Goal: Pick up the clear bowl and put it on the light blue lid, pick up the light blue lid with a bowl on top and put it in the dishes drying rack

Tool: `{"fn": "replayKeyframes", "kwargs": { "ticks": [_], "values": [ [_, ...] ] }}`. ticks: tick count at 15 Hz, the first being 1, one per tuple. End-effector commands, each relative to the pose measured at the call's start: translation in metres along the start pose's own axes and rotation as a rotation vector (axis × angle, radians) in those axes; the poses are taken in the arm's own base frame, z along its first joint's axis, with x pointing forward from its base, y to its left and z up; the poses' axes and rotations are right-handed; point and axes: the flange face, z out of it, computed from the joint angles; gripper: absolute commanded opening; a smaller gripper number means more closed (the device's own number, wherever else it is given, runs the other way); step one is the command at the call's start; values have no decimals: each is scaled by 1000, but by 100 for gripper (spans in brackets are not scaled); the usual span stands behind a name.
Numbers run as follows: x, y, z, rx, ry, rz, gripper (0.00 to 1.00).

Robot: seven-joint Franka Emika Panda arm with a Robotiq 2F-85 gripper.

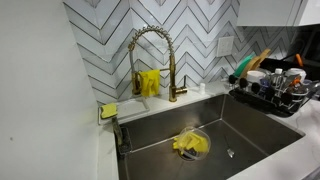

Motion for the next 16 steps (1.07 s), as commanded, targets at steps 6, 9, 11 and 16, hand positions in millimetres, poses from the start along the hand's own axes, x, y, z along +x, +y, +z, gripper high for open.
{"fn": "replayKeyframes", "kwargs": {
  "ticks": [6,9,11,16],
  "values": [
    [13,25,80,2,-154,137,100],
    [16,26,96,-17,-186,152,100],
    [18,29,104,-58,-204,151,100],
    [23,31,113,-151,-232,139,100]
  ]
}}
